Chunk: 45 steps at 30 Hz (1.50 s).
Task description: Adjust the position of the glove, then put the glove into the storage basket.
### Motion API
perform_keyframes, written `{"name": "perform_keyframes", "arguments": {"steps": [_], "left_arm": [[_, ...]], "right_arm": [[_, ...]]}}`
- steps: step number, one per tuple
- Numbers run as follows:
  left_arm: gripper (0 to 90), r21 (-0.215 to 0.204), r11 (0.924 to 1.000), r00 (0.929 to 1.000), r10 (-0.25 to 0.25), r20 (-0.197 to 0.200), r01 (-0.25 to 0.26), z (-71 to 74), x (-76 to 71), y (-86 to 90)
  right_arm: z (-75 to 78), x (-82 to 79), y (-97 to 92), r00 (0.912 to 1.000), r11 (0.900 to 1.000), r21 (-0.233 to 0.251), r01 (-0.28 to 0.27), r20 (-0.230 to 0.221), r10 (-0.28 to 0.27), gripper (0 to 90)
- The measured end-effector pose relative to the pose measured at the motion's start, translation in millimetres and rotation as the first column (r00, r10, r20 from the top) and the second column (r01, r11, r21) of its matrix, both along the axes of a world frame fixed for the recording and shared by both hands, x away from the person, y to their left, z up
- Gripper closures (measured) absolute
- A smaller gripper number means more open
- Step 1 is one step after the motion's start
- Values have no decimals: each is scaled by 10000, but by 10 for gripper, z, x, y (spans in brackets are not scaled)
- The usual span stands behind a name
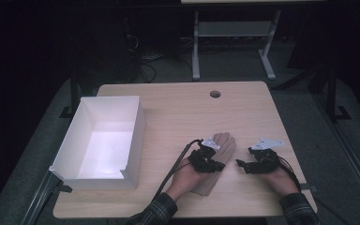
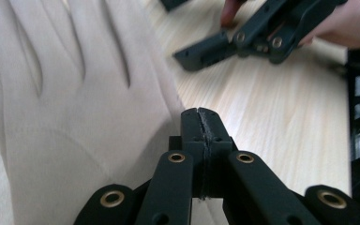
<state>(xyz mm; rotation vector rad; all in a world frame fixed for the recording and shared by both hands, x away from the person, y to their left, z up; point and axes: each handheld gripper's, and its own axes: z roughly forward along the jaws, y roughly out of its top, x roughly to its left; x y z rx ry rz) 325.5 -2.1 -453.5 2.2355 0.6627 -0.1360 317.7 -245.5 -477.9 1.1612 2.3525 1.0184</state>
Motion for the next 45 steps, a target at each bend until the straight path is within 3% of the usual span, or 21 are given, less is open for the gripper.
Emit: {"name": "perform_keyframes", "arguments": {"steps": [3, 8, 19, 22, 27, 29, 30, 31, 33, 34, 36, 37, 38, 39, 42, 45], "left_arm": [[896, 305, 9995, 9999, -81, 109, 78, -34, -11, 32], [896, 366, 9993, 10000, -41, 49, 39, -46, -30, 131], [896, 717, 9972, 9995, 187, 250, -204, -16, -52, 469], [896, 795, 9962, 9989, 326, 338, -352, 0, -57, 544], [894, 1018, 9945, 9972, 152, 726, -226, 71, -48, 667], [855, 1030, 9945, 9948, 69, 1017, -175, 133, -37, 710], [831, 831, 9961, 9942, 221, 1049, -309, 155, -36, 717], [803, 934, 9955, 9925, 39, 1222, -154, 186, -17, 736], [712, 909, 9957, 9910, 59, 1338, -182, 210, -12, 741], [651, 1030, 9947, 9855, -135, 1691, -41, 249, 17, 752], [558, 1071, 9942, 9812, -258, 1911, 53, 272, 57, 755], [489, 975, 9952, 9822, -199, 1870, 16, 264, 71, 738], [439, 1147, 9933, 9804, -387, 1933, 165, 263, 101, 739], [403, 1107, 9937, 9835, -357, 1773, 161, 248, 123, 718], [281, 1491, 9881, 9758, -697, 2072, 390, 216, 179, 657], [172, 1454, 9881, 9763, -786, 2017, 495, 177, 204, 611]], "right_arm": [[-13, 14, -12, 9999, 9999, 57, 128, 28, -128, 238], [-37, 19, -22, 9997, 9997, 166, 174, 158, -177, 216], [-39, 35, -19, 10000, 9997, 234, 66, -65, -65, 166], [-40, 35, -18, 10000, 9997, 230, 62, -64, -60, 163], [-40, 35, -17, 10000, 9997, 229, 51, -72, -49, 162], [-40, 35, -18, 10000, 9997, 227, 48, -67, -47, 162], [-40, 35, -17, 10000, 9997, 226, 52, -67, -50, 162], [-40, 36, -18, 10000, 9998, 219, 44, -64, -43, 162], [-40, 36, -18, 10000, 9997, 222, 42, -64, -41, 162], [-40, 36, -18, 10000, 9997, 221, 41, -67, -40, 161], [-40, 36, -18, 10000, 9997, 230, 48, -69, -46, 161], [-40, 36, -18, 10000, 9997, 230, 49, -63, -47, 161], [-40, 36, -18, 10000, 9997, 232, 49, -69, -47, 161], [-40, 36, -18, 10000, 9997, 231, 50, -68, -49, 161], [-40, 36, -18, 10000, 9997, 228, 47, -65, -46, 161], [-40, 36, -18, 10000, 9997, 228, 49, -68, -47, 161]]}}
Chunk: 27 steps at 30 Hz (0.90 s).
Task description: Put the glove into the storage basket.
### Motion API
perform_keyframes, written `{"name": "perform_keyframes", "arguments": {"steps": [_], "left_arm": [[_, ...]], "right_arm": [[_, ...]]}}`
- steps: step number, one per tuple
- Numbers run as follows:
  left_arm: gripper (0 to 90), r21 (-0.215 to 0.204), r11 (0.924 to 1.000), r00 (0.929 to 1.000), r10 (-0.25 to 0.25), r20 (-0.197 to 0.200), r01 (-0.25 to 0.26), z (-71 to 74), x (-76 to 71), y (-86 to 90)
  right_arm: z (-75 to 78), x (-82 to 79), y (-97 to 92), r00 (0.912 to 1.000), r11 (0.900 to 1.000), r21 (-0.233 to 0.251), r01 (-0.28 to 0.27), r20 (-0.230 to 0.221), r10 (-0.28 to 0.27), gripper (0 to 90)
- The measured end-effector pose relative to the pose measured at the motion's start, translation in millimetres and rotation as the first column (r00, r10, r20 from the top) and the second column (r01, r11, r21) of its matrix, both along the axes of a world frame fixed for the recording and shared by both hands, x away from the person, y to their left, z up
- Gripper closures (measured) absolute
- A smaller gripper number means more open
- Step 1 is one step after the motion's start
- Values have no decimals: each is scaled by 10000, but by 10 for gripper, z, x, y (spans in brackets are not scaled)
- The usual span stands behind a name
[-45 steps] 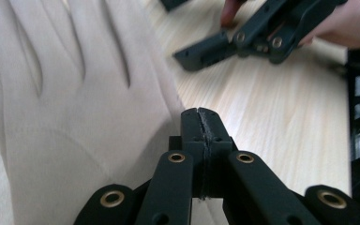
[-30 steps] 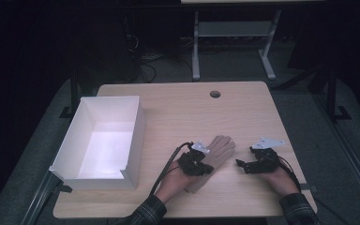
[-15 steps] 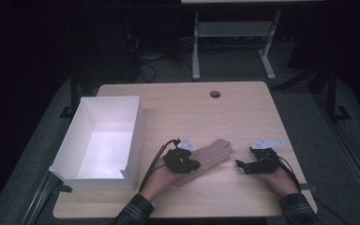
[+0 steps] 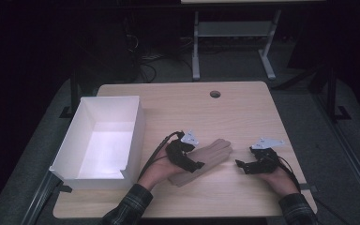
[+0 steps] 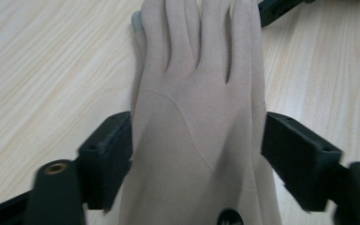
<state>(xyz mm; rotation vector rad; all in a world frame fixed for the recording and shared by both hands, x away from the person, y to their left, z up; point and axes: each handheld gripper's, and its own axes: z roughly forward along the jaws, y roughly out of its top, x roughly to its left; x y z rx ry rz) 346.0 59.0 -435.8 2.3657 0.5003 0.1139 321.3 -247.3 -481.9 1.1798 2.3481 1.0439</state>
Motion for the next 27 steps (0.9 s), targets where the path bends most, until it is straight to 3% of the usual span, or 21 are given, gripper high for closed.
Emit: {"name": "perform_keyframes", "arguments": {"steps": [4, 6, 13, 19, 27], "left_arm": [[152, 135, 9999, 9999, -109, 66, 108, -49, 16, -70], [152, -80, 9999, 9999, -70, 82, 71, -78, 20, -108], [143, 541, 9982, 9996, -254, 94, 249, -211, 22, -195], [154, 584, 9979, 9995, -301, 126, 293, -274, -14, -213], [316, 343, 9986, 9992, -400, -23, 401, -258, -40, -193]], "right_arm": [[-1, 0, 0, 10000, 10000, 0, -1, 8, 1, 161], [-1, 0, 0, 10000, 10000, 0, -1, 9, 1, 161], [0, 0, -1, 10000, 10000, 1, -4, 2, 4, 161], [0, 0, -1, 10000, 10000, -1, -7, 5, 7, 161], [-1, 0, -1, 10000, 10000, -4, -6, 8, 6, 161]]}}
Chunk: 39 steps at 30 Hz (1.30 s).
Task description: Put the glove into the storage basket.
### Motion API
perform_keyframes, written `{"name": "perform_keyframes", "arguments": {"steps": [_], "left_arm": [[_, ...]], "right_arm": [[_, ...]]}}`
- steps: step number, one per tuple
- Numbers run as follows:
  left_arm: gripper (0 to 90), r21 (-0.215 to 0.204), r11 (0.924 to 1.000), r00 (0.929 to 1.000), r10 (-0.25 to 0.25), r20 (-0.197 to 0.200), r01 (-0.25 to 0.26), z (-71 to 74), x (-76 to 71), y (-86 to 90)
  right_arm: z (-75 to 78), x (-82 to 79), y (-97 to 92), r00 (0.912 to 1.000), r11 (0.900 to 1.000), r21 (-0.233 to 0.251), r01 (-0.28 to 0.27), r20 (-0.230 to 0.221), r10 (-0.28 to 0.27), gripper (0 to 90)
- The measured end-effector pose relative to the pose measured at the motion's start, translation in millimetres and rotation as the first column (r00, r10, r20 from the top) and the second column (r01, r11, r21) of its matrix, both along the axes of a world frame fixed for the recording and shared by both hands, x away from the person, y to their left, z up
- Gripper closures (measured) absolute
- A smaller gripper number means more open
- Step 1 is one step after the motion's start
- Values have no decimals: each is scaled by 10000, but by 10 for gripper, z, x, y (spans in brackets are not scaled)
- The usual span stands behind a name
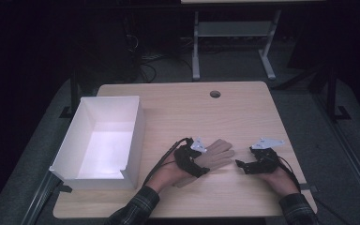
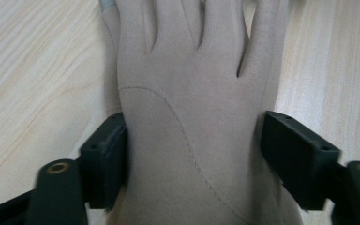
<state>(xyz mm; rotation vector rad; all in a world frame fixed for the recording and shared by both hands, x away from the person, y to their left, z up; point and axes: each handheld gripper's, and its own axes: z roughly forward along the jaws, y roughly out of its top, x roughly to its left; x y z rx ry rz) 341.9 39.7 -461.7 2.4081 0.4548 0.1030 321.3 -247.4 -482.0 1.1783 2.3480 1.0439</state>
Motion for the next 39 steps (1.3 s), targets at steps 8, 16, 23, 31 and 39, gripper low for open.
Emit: {"name": "perform_keyframes", "arguments": {"steps": [8, 16, 23, 31, 39], "left_arm": [[595, -254, 9996, 9985, -105, -532, 91, 25, -10, 27], [659, -334, 9992, 9952, 196, -955, -229, 44, 15, 44], [683, -232, 9990, 9918, 338, -1232, -369, 165, 22, 44], [683, -620, 9936, 9879, 863, -1288, -949, 485, 49, 147], [683, -1025, 9864, 9868, 1165, -1122, -1281, 935, 104, 318]], "right_arm": [[0, -1, 0, 10000, 10000, -1, 1, -4, -1, 161], [1, 2, 0, 10000, 10000, -39, 4, -6, -4, 162], [0, 0, 1, 10000, 10000, -32, 26, 6, -26, 162], [0, 0, 2, 10000, 10000, -36, 41, 15, -41, 162], [0, -1, 3, 10000, 10000, -24, 51, 13, -51, 162]]}}
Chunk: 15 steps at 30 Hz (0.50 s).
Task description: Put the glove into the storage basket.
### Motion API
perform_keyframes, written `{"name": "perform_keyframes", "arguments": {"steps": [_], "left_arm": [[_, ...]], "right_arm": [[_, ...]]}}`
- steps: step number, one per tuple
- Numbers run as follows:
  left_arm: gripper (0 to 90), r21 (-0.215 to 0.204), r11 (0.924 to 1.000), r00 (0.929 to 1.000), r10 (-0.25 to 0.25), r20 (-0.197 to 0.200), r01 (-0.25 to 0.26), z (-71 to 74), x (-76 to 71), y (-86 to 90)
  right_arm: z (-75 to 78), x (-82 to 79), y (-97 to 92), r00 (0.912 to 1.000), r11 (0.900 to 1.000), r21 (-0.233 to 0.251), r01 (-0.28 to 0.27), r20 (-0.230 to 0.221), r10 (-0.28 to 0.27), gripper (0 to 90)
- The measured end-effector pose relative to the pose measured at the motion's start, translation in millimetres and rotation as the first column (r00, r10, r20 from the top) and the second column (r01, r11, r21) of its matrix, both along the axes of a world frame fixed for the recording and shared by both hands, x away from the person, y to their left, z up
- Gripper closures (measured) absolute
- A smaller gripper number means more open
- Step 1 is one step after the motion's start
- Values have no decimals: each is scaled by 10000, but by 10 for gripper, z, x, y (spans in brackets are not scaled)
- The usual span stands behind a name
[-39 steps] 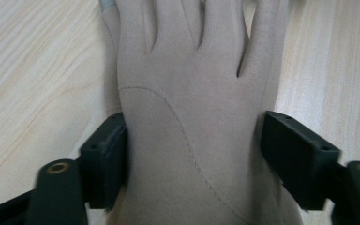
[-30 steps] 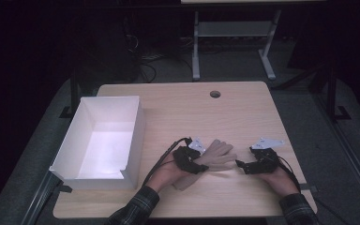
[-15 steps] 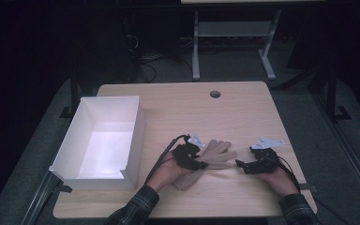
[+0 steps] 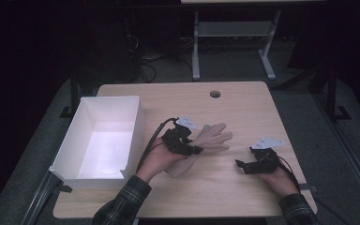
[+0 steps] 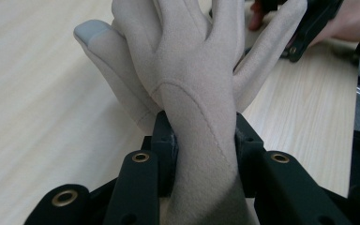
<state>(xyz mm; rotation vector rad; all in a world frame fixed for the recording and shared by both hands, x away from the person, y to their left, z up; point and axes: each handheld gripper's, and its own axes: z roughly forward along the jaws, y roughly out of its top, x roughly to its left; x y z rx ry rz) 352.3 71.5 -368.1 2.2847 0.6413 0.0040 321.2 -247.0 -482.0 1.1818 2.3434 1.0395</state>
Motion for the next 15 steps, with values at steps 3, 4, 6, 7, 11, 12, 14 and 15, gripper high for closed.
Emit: {"name": "perform_keyframes", "arguments": {"steps": [3, 4, 6, 7, 11, 12, 14, 15], "left_arm": [[683, -71, 9999, 9998, 157, 108, -156, 132, 9, 54], [683, -76, 9998, 9997, 204, 132, -203, 174, 15, 74], [683, -57, 9997, 9995, 259, 205, -258, 259, 20, 114], [683, 20, 9997, 9994, 233, 264, -234, 304, 24, 139], [683, 103, 9995, 9985, 282, 466, -287, 485, 39, 249], [683, -31, 9990, 9979, 444, 467, -443, 525, 35, 272], [683, -101, 9984, 9971, 556, 527, -552, 610, 39, 340], [683, -64, 9985, 9970, 549, 550, -547, 654, 43, 380]], "right_arm": [[0, 0, 1, 10000, 10000, 12, 9, -5, -9, 162], [0, -1, 1, 10000, 10000, 10, 7, -5, -7, 162], [0, -1, 1, 10000, 10000, 10, 9, -3, -9, 162], [0, -1, 1, 10000, 10000, 19, 11, -10, -11, 162], [0, -1, 1, 10000, 10000, 18, 13, -14, -13, 162], [0, 0, -1, 10000, 10000, -7, -1, 2, 1, 162], [1, -2, 2, 10000, 10000, 29, 22, -22, -22, 162], [1, -2, 2, 10000, 10000, 31, 24, -25, -23, 162]]}}
